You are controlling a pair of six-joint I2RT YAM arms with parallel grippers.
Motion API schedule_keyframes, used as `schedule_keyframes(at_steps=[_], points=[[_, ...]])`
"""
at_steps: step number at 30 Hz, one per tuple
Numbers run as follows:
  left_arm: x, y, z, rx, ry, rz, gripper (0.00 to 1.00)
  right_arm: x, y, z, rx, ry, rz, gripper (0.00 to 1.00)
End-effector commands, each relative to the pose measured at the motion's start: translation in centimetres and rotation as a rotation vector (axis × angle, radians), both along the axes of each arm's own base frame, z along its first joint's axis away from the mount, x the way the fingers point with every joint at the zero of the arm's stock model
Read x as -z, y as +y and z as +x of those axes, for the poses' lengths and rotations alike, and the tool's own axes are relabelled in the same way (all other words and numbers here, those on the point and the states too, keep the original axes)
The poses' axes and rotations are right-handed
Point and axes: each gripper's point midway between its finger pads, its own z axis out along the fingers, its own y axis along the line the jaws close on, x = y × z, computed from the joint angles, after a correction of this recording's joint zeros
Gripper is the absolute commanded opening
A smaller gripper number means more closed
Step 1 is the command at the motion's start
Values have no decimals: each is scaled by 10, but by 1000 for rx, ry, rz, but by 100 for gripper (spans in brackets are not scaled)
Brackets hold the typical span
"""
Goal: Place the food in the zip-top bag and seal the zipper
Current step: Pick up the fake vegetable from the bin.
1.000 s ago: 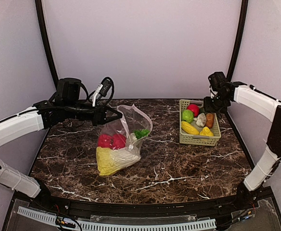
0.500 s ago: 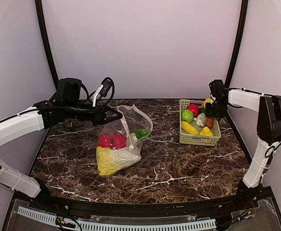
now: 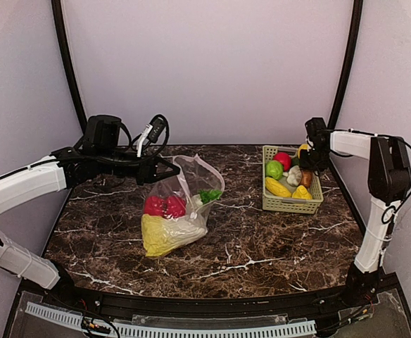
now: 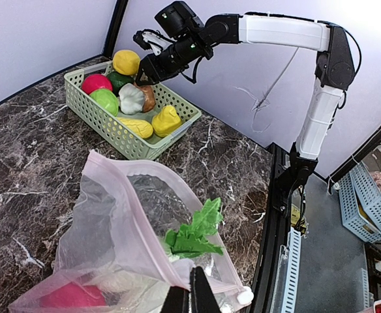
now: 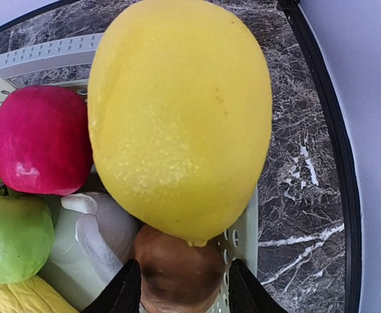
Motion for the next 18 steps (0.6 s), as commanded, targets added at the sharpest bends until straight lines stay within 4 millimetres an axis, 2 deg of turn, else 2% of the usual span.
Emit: schedule_keyframes(at_steps=[1, 9, 18], points=[[4, 3, -1, 6, 11, 8, 1, 1, 1, 14, -26, -22, 5, 45], [5, 2, -1, 8, 14, 8, 1, 15, 4, 9, -40, 10, 20, 47], [2, 3, -2, 8, 10, 3, 1, 27, 7, -11, -37, 48, 26, 52]])
